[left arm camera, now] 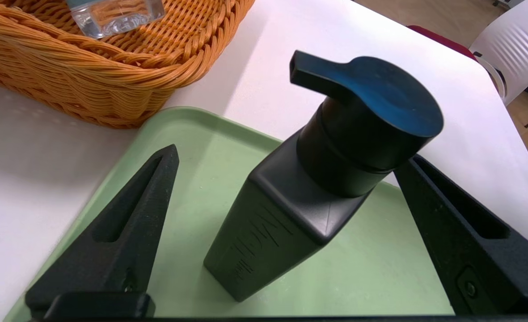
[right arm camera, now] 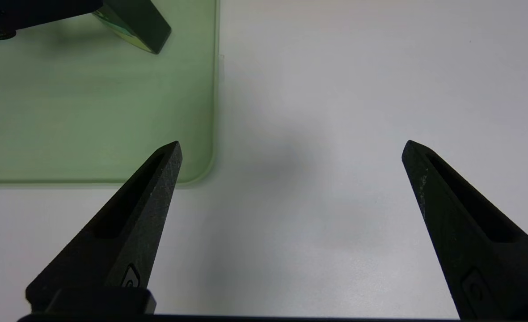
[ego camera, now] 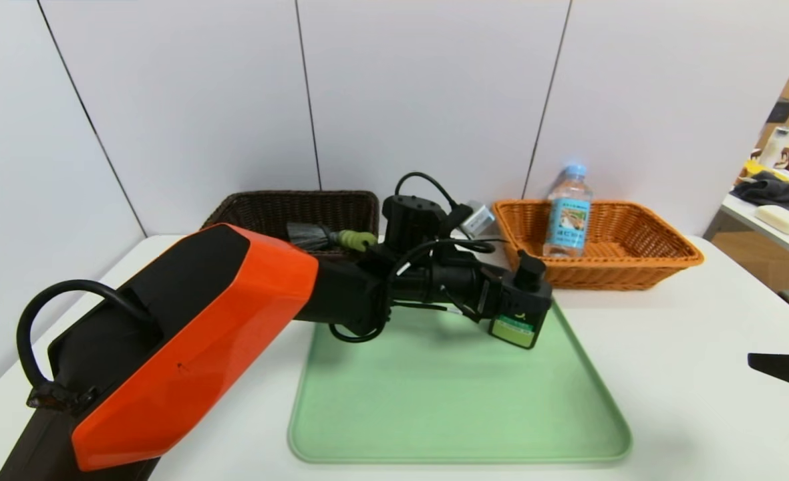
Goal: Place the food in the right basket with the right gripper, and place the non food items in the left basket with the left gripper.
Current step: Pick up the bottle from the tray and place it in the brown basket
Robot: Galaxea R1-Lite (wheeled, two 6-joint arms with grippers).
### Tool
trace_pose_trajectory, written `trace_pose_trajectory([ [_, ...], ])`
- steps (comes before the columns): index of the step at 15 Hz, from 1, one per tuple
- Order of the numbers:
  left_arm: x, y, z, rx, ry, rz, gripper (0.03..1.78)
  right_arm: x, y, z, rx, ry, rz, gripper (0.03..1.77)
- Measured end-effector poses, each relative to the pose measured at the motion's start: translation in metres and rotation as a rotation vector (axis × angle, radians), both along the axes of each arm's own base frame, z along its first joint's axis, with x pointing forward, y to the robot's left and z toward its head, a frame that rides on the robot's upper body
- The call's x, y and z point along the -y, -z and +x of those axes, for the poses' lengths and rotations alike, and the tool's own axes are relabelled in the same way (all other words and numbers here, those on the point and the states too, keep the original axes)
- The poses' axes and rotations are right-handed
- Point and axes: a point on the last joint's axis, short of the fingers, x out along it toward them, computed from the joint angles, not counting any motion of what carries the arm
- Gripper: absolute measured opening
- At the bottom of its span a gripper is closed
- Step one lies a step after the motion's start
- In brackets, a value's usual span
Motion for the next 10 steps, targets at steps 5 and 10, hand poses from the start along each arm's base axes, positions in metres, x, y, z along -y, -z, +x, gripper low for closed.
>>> trace_pose_trajectory([
  [5, 0.0053, 0.0032, -0.0036, -0.036, 0.008, 0.000, 1.69, -0.0002, -0.0007, 0.0046, 0.009, 0.002, 0.000, 1.70],
  [10, 0.0082, 0.0055, -0.0068, -0.052, 0.015, 0.004, 1.69, -0.0005, 0.0004, 0.0094, 0.049, 0.004, 0.005, 1.70],
])
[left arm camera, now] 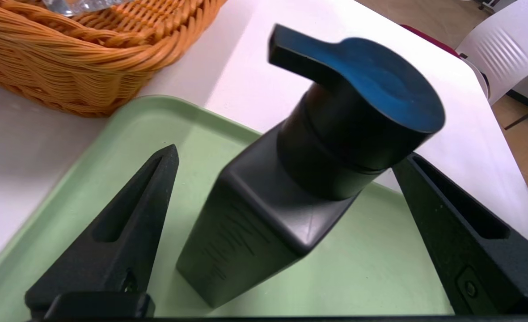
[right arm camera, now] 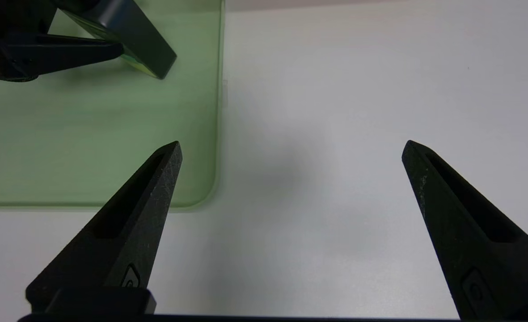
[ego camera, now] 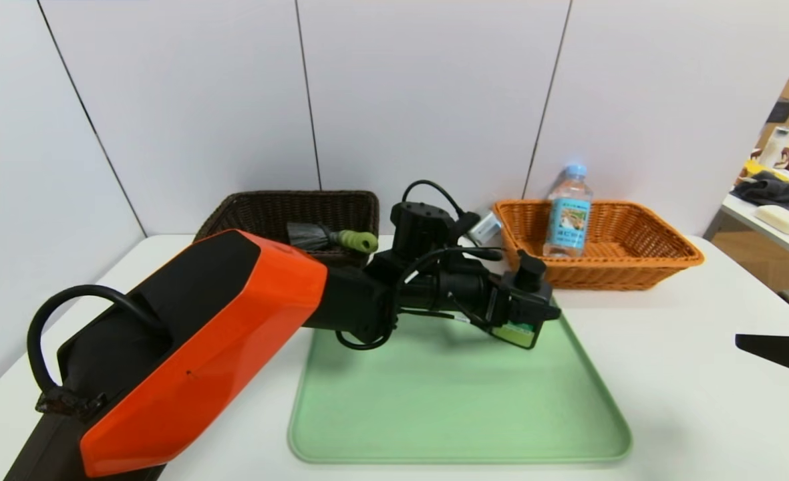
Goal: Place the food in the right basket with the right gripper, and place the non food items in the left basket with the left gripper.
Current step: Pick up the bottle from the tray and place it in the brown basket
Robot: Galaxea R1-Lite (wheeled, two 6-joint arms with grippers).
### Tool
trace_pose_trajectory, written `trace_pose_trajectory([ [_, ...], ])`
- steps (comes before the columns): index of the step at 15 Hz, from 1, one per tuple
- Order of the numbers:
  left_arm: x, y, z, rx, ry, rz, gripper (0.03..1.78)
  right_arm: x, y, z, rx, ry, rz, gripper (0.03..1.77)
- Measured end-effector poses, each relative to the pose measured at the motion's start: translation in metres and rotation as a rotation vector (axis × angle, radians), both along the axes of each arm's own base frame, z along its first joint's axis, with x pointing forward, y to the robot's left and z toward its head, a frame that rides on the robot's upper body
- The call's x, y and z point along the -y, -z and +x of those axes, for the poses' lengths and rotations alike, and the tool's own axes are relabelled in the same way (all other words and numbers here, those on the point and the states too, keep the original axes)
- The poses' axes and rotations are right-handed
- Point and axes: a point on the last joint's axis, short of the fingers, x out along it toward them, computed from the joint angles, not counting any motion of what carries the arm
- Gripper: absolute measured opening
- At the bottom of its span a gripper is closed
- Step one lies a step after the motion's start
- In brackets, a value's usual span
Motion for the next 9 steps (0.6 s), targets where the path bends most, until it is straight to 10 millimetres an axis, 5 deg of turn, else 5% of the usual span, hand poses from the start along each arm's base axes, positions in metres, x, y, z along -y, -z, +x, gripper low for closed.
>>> trace_pose_trajectory([
  [9, 0.0045, 0.0010, -0.0067, -0.031, 0.006, 0.003, 1.69, 0.0005, -0.0013, -0.0002, 0.005, 0.005, 0.001, 1.70],
])
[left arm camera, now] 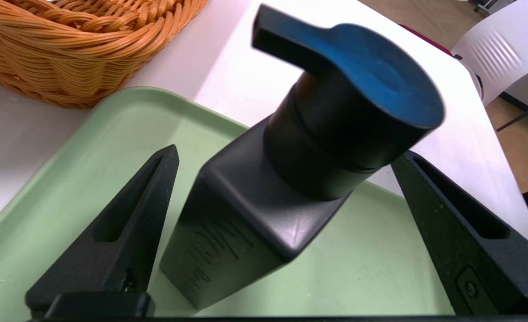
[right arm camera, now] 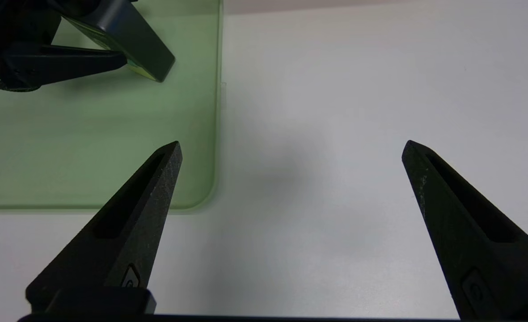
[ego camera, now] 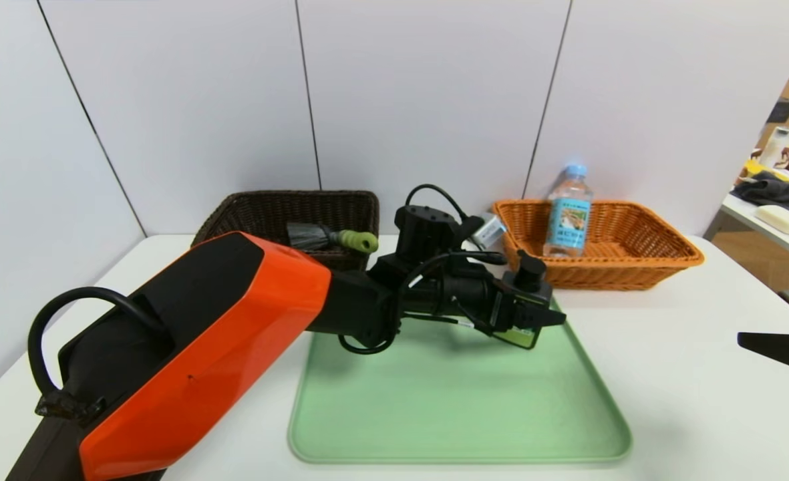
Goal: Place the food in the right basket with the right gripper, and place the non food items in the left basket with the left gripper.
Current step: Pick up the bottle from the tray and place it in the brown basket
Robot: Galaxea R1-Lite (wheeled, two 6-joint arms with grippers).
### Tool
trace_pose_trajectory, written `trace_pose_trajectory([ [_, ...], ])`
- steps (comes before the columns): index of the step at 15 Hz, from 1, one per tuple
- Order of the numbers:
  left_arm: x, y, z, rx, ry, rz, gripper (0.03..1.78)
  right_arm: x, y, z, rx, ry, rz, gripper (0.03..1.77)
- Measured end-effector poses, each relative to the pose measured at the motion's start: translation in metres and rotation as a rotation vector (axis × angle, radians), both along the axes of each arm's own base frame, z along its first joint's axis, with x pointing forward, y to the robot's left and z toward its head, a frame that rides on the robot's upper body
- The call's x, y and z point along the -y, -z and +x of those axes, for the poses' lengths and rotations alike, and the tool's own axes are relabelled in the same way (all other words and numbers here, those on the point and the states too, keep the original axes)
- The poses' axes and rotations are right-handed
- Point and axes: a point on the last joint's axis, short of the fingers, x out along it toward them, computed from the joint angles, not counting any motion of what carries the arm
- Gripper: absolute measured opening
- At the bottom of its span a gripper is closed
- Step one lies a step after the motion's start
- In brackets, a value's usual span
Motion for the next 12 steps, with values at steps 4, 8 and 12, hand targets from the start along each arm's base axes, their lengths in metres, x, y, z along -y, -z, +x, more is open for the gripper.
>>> trace_pose_trajectory([
  [4, -0.005, -0.002, -0.005, -0.016, 0.004, 0.012, 1.69, 0.000, 0.000, 0.000, 0.000, -0.001, 0.000, 1.70],
  [8, -0.008, -0.005, -0.013, -0.032, 0.012, 0.019, 1.69, 0.000, 0.000, 0.000, -0.001, -0.001, 0.000, 1.70],
  [12, -0.006, -0.009, -0.021, -0.055, 0.018, 0.014, 1.69, 0.000, 0.001, -0.001, -0.002, 0.000, -0.001, 1.70],
])
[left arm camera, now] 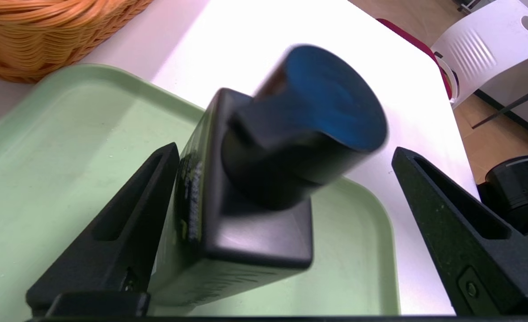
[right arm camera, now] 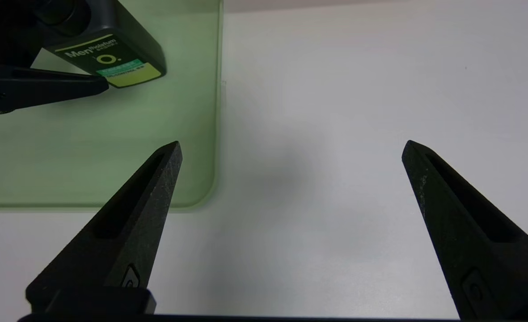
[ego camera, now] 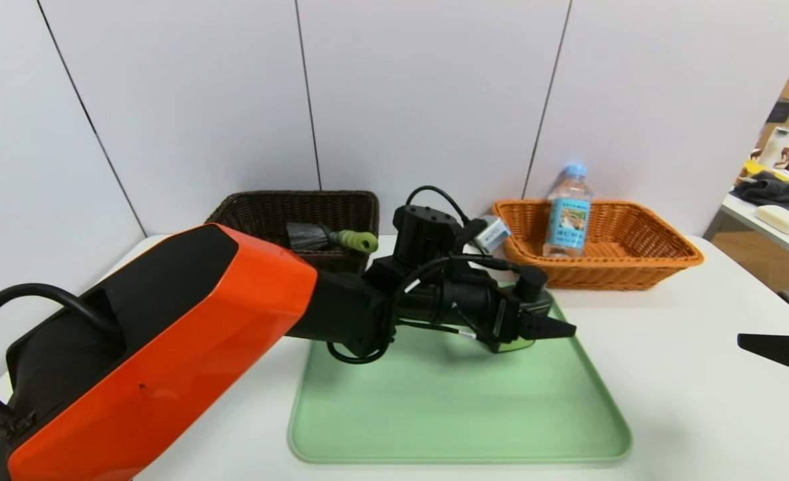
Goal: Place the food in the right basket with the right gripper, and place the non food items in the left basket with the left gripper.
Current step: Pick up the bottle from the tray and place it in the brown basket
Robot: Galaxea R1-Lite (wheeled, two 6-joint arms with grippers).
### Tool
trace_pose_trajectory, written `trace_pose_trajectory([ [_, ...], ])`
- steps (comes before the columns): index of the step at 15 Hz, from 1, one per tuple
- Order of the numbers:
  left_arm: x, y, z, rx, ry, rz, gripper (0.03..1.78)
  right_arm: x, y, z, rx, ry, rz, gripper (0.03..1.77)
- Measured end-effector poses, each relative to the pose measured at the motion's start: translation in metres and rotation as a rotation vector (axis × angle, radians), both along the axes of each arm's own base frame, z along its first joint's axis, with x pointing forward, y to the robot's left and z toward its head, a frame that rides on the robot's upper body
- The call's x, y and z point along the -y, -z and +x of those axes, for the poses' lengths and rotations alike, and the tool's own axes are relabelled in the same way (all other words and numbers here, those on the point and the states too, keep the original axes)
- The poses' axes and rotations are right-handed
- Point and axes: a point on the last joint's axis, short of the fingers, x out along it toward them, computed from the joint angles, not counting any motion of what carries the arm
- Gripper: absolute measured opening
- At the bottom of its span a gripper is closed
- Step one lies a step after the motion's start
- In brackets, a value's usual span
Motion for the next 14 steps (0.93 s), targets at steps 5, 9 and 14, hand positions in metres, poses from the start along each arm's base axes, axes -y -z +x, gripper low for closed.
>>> trace_pose_trajectory([
  [5, 0.009, 0.007, 0.009, 0.053, -0.041, -0.040, 1.69, 0.000, 0.000, 0.000, 0.001, 0.000, -0.001, 1.70],
  [9, 0.010, 0.026, 0.011, 0.030, -0.045, -0.012, 1.69, 0.000, -0.001, 0.000, 0.006, -0.001, 0.000, 1.70],
  [14, 0.009, 0.030, 0.010, 0.021, -0.046, -0.003, 1.69, 0.000, -0.001, 0.001, 0.000, -0.003, 0.000, 1.70],
])
